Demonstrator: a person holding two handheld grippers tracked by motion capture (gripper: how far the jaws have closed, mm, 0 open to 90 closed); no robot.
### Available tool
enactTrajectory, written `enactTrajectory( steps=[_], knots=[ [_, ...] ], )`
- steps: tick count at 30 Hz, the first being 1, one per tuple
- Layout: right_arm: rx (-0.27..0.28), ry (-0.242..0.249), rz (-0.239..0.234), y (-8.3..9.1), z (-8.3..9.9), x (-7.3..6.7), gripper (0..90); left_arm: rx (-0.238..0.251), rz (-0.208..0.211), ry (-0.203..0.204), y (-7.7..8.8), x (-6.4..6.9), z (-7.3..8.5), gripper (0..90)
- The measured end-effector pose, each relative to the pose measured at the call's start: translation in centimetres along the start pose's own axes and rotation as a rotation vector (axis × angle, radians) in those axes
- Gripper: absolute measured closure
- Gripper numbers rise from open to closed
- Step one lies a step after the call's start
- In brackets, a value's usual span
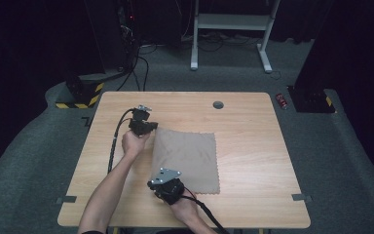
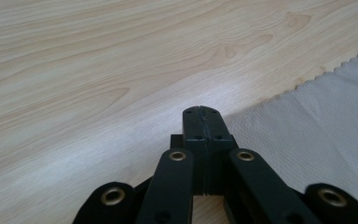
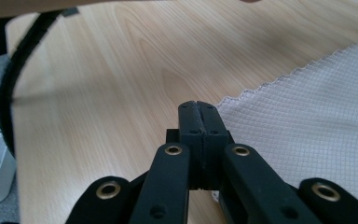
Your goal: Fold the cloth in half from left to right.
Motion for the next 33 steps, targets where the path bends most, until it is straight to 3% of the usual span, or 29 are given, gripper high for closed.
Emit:
enactTrajectory(
  steps=[5, 12, 19, 25, 33],
  knots=[
    [0.023, 0.010, -0.012, -0.1, -0.6, -0.4, 90.0, 0.000, -0.009, 0.007, 0.6, -0.6, 0.2, 90.0],
    [0.034, -0.051, 0.026, 1.4, 1.8, 1.2, 90.0, -0.002, 0.014, -0.021, -1.2, 1.4, -0.4, 90.0],
    [0.005, -0.109, 0.079, 2.2, 4.5, 2.4, 90.0, -0.033, 0.044, -0.065, -3.2, 3.7, -1.2, 90.0],
    [-0.003, -0.109, 0.112, 2.7, 5.3, 2.7, 90.0, -0.036, 0.071, -0.075, -4.3, 5.1, -1.6, 90.0],
    [-0.008, -0.123, 0.147, 3.6, 6.2, 3.4, 90.0, -0.029, 0.096, -0.087, -4.8, 6.0, -2.5, 90.0]
  ],
)
Point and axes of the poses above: each handheld gripper's, and its own axes: y roughly backward along the jaws, z roughly out of its underside, x roughly to its right, the point moved 5 cm from there along -y, roughly forward along the jaws, and after that the axes turned 7 degrees about -x, right-handed, at the moved point
